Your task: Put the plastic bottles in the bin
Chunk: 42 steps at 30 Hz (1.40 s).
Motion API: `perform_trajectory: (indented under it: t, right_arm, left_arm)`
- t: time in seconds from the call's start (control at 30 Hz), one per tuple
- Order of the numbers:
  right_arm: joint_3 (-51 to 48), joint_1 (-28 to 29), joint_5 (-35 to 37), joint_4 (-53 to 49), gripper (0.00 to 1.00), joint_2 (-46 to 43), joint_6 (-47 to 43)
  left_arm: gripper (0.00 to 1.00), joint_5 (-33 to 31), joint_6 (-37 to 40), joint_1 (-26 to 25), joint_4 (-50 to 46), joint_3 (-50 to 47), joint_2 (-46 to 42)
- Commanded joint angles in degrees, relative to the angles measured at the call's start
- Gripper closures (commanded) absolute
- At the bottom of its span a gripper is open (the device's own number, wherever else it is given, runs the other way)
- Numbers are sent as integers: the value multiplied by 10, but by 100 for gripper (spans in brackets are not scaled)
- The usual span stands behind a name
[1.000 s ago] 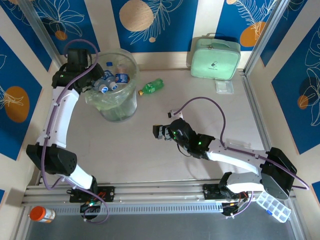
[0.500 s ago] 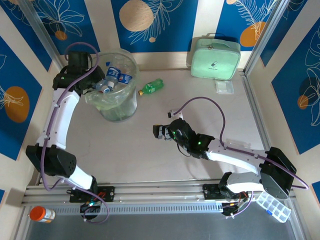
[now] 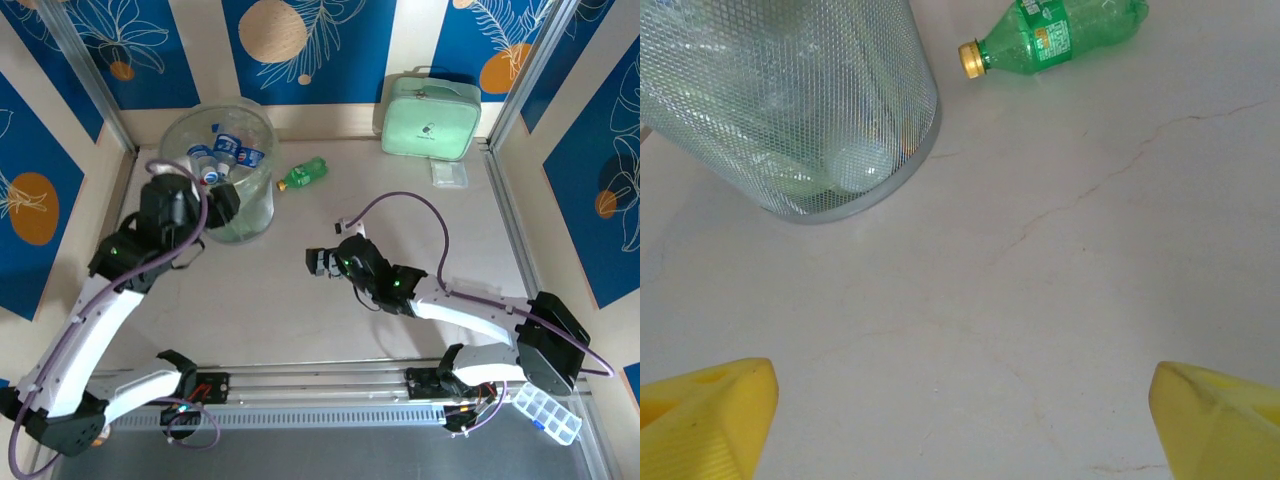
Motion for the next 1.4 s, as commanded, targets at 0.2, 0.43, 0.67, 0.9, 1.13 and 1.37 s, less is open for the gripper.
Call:
perform_trajectory:
  t: [0.2,0.43,0.67,0.9,1.13,1.37]
  right_arm:
    - [59,-69,-49,-77,5,-1,102]
    - [118,-174,-109,-106,8,74,220]
    - [227,-230,-170,-102,10,218,282]
    - [347,-255,-210,-102,6,348,328]
    - [504,-266,-214,-181,1,467,351]
    - [654,-280,-281,-191,1,596,385]
  left_arm:
    - [33,-87,-40,-148,163,-243,-62]
    - [32,-124,-38,-159,291,-389,-105]
    - [29,-192,-62,-159,258,-428,-221]
    - [29,-218,-80,-159,291,-495,-298]
    - [29,-223,-77,-160,285,-494,-297]
    - [29,-232,-72,-159,290,-504,-322]
